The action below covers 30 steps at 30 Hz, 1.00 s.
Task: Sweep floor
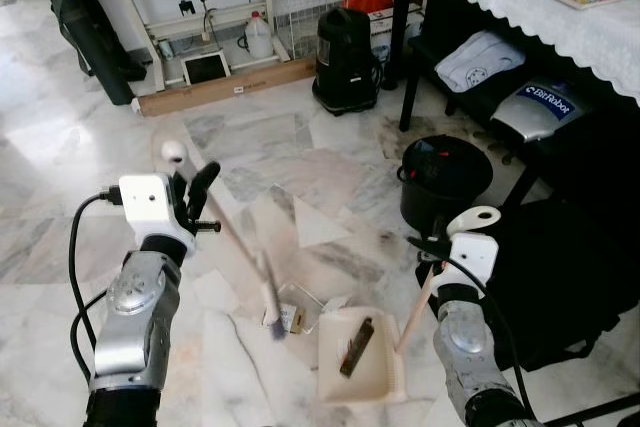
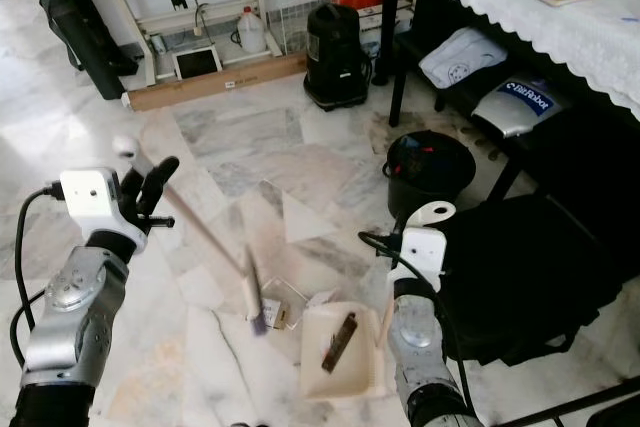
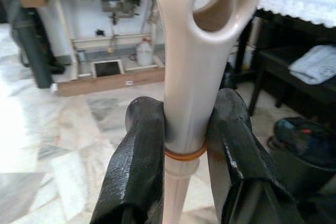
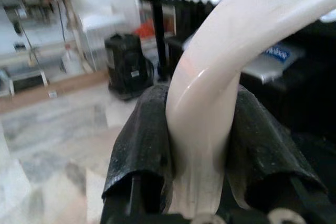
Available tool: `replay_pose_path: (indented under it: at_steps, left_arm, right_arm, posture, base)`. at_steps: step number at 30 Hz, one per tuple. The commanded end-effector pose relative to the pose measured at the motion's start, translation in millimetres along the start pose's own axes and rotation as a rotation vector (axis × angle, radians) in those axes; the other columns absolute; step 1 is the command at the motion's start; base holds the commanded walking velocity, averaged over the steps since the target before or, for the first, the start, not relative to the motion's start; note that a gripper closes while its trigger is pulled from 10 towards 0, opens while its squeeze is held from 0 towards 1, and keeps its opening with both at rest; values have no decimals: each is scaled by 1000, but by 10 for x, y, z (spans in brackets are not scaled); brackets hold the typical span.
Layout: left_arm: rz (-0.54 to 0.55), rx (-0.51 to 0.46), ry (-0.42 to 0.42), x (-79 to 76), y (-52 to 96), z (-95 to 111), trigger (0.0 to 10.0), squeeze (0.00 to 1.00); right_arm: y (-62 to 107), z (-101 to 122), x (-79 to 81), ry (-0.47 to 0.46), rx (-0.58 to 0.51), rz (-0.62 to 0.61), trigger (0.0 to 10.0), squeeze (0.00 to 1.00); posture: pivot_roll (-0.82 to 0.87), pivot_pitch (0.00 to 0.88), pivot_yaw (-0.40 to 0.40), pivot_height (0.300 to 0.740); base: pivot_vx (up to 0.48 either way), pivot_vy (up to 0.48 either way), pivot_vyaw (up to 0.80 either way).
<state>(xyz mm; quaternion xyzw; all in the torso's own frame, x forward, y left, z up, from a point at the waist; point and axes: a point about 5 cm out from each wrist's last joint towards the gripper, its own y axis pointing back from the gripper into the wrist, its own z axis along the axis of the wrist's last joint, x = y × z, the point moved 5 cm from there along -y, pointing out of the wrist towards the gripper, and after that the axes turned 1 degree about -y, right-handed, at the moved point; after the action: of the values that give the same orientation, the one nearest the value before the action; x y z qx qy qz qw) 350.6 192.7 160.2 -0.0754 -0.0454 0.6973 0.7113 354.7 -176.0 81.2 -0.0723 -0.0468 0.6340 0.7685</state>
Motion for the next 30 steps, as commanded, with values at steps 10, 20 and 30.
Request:
replay_pose_path:
  at_steps: [10, 20, 30]
  left_arm:
    - [10, -22, -91, -47, 77, -146, 10000, 0]
    - [-47, -75, -128, -270, 5, -136, 10000, 0]
    - [-73, -77, -134, -324, 14, -190, 10000, 0]
  right_arm:
    - [-29, 355, -36, -47, -106, -15, 10000, 0]
    - [-146, 524, -31, -87, -123, -13, 10000, 0]
    - [-160, 507, -26, -86, -109, -28, 10000, 0]
  posture:
    - [77, 27, 26, 740]
    - [73, 0, 12, 740]
    - [61, 0, 25, 740]
  base:
    - [0, 0, 0]
    - [0, 0, 0]
    - [0, 0, 0]
